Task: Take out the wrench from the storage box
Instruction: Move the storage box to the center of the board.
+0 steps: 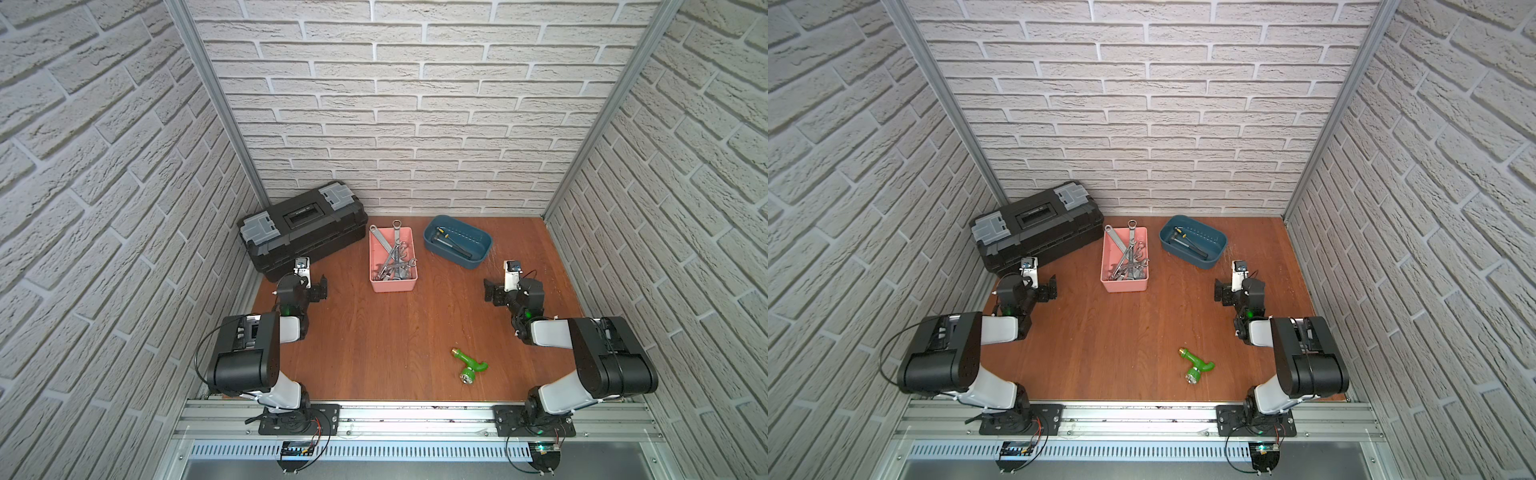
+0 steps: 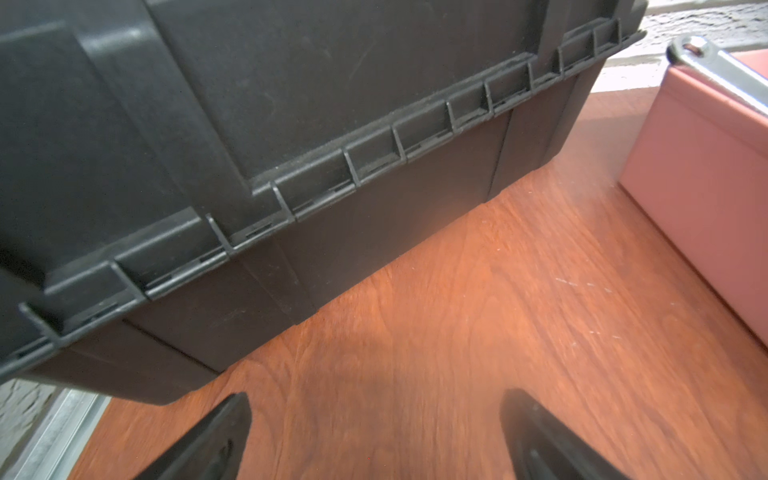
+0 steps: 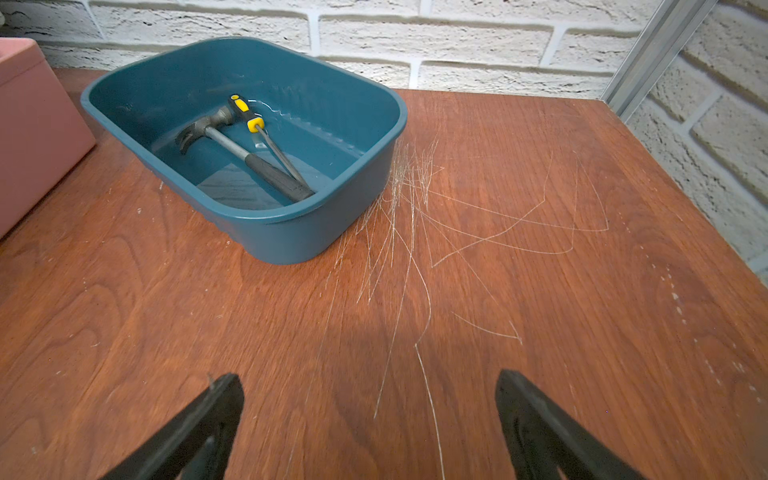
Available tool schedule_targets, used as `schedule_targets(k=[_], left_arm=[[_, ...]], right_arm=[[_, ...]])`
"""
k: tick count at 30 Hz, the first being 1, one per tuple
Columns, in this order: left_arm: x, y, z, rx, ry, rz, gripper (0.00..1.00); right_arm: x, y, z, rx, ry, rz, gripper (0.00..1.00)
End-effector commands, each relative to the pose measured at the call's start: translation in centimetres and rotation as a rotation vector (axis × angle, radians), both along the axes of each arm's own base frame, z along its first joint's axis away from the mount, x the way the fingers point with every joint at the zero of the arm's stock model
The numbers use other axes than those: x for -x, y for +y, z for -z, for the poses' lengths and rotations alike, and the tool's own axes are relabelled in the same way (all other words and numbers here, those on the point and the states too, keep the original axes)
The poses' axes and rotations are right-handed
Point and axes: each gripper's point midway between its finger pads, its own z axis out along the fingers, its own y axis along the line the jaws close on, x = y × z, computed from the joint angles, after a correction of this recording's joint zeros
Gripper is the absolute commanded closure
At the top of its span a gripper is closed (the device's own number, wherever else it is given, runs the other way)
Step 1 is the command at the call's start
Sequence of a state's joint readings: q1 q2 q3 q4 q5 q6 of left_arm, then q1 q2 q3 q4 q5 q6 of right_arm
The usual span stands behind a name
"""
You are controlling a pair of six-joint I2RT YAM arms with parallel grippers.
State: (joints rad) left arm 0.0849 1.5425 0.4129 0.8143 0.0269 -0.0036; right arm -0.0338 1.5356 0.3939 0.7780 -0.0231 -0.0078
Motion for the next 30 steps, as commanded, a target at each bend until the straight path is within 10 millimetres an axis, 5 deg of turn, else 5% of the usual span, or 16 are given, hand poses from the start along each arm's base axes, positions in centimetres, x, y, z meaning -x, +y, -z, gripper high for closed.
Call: schedule_targets(k=[1, 6, 15, 23, 30], left_arm=[[0.0, 0.1, -0.4, 0.011, -0.018, 0.001, 0.02], [-0.4, -0.7, -3.7, -0.038, 0.034, 0.008, 0.01], [1.9, -3.2, -10.3, 0.041, 0.031, 0.025, 0.02], [2.2, -7.3, -10.5, 0.311, 0.211, 0.01, 0.02], [-1.1, -11.9, -8.2, 0.374, 0.351, 0.062, 0.05]], right_arm=[[-0.8, -0.3, -2.3, 0.004, -0.075, 0.007, 0.01], [-0.8, 1.4, -5.3, 0.0, -0.041, -0.097, 0.01], [1.9, 3.9, -11.1, -0.051, -0.042, -0.215, 0.01], [6.6, 7.4, -13.2, -0.157, 0.049, -0.345, 0.01], [10.4, 11.0, -12.2, -0.274, 0.178, -0.416, 0.01]])
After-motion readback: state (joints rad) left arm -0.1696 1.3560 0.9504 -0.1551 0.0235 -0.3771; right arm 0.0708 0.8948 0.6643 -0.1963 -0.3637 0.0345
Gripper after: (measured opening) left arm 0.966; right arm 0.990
